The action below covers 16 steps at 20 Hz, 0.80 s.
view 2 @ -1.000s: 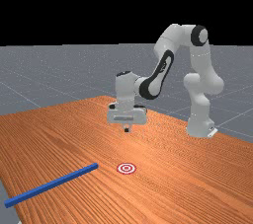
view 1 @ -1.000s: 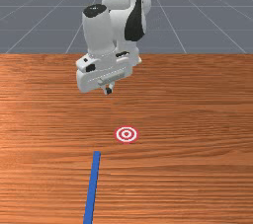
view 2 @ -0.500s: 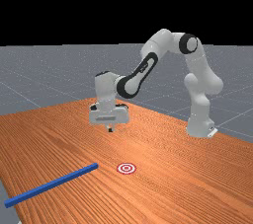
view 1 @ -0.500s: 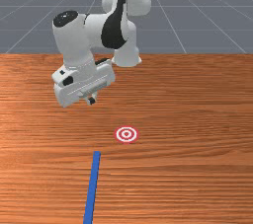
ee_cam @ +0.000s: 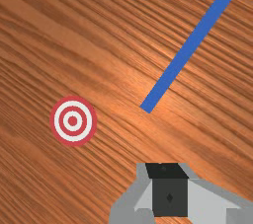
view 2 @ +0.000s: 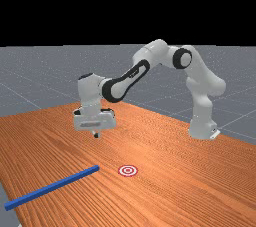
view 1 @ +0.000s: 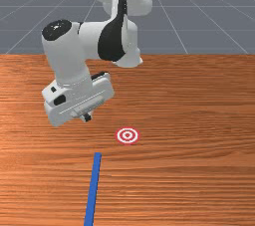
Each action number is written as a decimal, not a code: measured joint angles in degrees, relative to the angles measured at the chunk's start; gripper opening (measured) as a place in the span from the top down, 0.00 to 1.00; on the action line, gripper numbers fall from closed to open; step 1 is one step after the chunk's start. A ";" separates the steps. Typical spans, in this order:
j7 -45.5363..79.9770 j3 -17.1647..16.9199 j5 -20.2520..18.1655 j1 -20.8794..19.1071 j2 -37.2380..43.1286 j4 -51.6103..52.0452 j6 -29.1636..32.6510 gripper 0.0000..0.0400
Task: Pull the pivot to the target area
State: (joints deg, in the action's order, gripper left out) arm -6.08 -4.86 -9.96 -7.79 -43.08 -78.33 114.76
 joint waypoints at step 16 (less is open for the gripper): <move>3.11 1.10 -0.08 -1.23 -20.85 36.52 -13.63 1.00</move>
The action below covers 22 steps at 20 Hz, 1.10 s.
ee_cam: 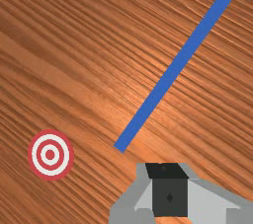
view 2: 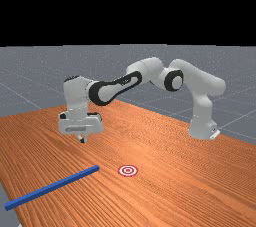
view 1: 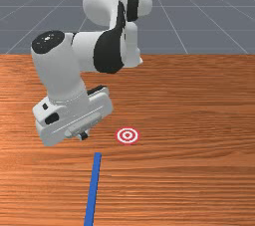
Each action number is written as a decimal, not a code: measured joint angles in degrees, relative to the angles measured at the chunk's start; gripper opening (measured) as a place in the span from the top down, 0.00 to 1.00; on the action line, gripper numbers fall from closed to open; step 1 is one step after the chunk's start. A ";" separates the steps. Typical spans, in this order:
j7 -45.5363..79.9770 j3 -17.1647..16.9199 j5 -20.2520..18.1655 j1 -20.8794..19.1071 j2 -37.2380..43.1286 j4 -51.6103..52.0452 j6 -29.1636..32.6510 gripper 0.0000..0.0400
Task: Pull the pivot to the target area
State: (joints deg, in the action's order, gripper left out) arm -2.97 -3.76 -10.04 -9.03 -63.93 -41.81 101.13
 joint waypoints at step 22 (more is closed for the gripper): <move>-0.54 -0.29 -0.13 1.06 -6.42 -4.93 13.71 1.00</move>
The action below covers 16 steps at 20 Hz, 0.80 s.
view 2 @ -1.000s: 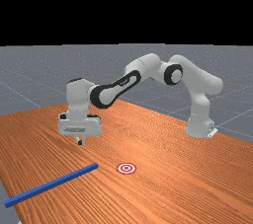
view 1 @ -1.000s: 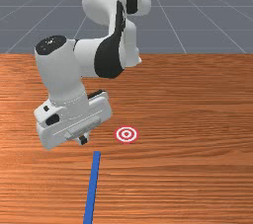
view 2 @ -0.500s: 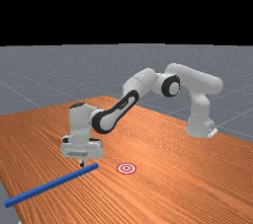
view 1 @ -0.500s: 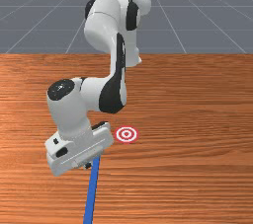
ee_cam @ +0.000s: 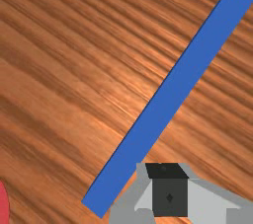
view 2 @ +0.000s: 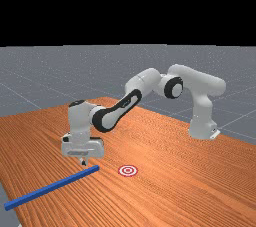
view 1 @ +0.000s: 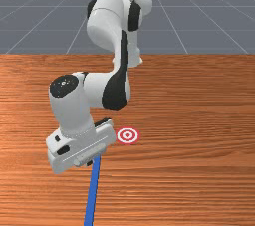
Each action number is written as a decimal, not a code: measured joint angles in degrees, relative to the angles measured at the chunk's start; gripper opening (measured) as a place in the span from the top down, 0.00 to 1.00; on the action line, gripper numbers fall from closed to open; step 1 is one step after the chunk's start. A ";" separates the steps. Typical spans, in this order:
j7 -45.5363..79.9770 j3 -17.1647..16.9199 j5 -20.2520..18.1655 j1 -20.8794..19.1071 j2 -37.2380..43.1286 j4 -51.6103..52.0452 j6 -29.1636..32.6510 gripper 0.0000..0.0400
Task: Pull the pivot to the target area
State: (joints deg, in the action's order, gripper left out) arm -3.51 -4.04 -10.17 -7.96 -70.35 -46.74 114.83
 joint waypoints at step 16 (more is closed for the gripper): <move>0.07 -0.16 0.14 0.43 -3.27 0.29 5.15 0.03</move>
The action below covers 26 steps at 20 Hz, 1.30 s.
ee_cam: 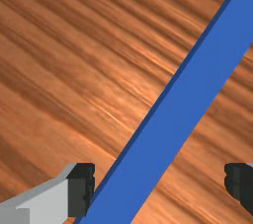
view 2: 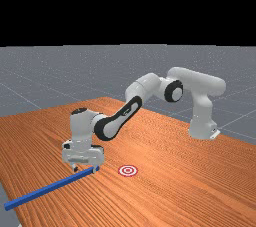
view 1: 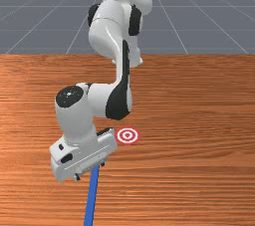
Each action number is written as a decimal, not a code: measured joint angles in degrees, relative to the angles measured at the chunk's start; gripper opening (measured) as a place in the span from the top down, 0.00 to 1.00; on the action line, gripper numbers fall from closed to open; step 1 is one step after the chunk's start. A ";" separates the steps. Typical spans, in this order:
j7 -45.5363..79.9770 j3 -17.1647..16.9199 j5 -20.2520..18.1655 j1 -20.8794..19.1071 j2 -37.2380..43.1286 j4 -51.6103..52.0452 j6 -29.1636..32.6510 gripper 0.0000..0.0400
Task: Pull the pivot to the target area
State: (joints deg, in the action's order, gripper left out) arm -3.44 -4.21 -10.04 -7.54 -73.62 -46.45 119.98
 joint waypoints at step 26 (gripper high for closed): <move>0.15 -1.81 2.86 1.32 -1.70 5.97 -3.15 0.00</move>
State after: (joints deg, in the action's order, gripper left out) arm -3.28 -6.01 -7.17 -6.22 -75.31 -40.48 116.83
